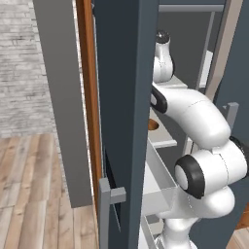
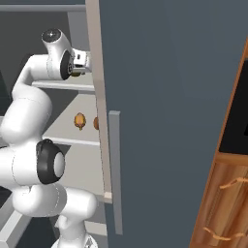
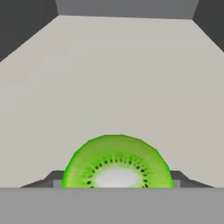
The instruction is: Take the kiwi, potato, and chicken drumstick from the freezer and place them in the bowl on the counter.
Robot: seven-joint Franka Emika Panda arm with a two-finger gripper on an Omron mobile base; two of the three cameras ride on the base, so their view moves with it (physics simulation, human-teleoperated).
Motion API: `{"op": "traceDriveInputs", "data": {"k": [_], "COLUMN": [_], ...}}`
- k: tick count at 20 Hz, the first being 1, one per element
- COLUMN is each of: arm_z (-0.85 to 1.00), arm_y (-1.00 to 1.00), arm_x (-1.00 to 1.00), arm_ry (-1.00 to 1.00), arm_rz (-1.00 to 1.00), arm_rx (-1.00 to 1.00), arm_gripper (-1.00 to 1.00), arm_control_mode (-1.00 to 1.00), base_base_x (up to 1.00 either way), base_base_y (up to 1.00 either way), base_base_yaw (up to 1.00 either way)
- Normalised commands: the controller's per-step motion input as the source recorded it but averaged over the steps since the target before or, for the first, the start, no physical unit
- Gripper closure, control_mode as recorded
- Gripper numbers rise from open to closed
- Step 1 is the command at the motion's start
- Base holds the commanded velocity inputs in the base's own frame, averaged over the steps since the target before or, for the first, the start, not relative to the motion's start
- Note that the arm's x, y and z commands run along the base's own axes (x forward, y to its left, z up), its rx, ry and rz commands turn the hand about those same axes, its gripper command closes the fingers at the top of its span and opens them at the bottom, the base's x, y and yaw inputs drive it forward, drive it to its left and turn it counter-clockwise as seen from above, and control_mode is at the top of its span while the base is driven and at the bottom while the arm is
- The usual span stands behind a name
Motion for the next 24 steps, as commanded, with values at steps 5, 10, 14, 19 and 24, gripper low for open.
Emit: {"op": "traceDriveInputs", "data": {"k": [5, 10, 14, 19, 24], "arm_z": [0.00, 0.37, 0.41, 0.05, 0.05], "arm_y": [-0.07, -0.06, 0.00, -0.15, -0.28], "arm_x": [-0.11, -0.61, -0.87, -1.00, -1.00], "arm_ry": [-0.03, -0.01, 0.00, -0.06, -0.08], "arm_rz": [0.00, -0.03, 0.00, 0.00, 0.00], "arm_rx": [0.00, 0.00, 0.00, 0.00, 0.02], "arm_gripper": [1.00, 1.00, 1.00, 1.00, 1.00], "arm_control_mode": [-1.00, -1.00, -1.00, -1.00, -1.00], "base_base_x": [0.00, 0.00, 0.00, 0.00, 0.00], "base_base_y": [0.00, 0.00, 0.00, 0.00, 0.00], "base_base_yaw": [0.00, 0.00, 0.00, 0.00, 0.00]}}
